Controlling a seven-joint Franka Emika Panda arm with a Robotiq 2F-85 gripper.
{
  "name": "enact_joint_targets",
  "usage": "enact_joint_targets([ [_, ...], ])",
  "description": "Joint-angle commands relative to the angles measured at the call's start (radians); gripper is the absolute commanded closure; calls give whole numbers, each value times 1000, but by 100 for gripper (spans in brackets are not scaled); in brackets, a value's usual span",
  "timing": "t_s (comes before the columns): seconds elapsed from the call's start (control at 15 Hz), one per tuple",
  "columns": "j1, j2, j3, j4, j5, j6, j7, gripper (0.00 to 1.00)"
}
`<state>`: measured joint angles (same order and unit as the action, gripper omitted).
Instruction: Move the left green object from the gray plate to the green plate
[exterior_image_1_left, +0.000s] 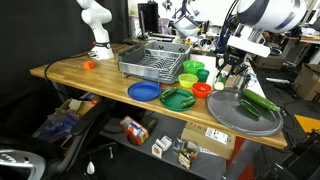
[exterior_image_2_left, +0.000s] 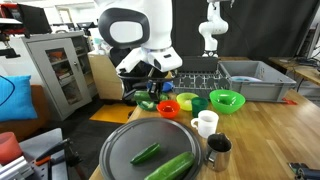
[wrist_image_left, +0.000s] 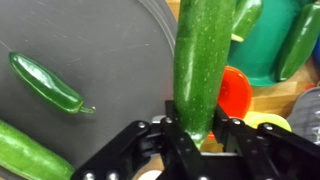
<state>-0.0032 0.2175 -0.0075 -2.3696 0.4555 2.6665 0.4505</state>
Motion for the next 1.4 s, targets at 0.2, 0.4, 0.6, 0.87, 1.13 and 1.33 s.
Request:
enact_joint_targets([
  [0.2, 6, 93, 37, 179, 75, -39, 46, 88],
  [0.4, 0, 157, 64, 278, 109, -84, 40, 88],
  [0.6, 19, 163, 56, 282, 82, -78, 45, 63],
  [0.87, 15, 172, 55, 308, 82, -119, 37, 63],
  [1.13, 8, 183, 66, 331, 102, -141, 33, 88],
  [1.33, 13, 243, 122, 431, 185, -204, 27, 88],
])
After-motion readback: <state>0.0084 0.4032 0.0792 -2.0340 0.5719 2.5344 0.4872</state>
